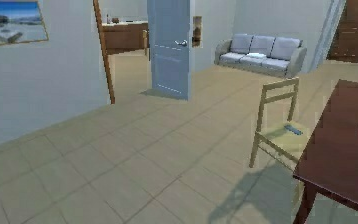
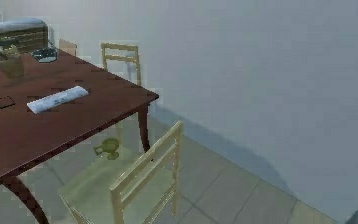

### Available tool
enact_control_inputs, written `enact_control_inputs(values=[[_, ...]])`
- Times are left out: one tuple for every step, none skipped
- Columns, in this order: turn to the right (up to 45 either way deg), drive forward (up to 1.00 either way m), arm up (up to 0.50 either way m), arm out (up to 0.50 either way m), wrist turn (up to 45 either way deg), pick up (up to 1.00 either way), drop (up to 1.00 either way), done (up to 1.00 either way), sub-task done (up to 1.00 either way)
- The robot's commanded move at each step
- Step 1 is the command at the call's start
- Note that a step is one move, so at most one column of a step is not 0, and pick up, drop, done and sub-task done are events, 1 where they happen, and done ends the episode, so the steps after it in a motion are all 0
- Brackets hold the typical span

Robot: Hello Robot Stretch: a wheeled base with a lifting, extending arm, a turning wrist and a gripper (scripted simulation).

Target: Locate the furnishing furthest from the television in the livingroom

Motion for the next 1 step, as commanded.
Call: enact_control_inputs(values=[[0.0,1.0,0.0,0.0,0.0,0.0,0.0,0.0,0.0]])
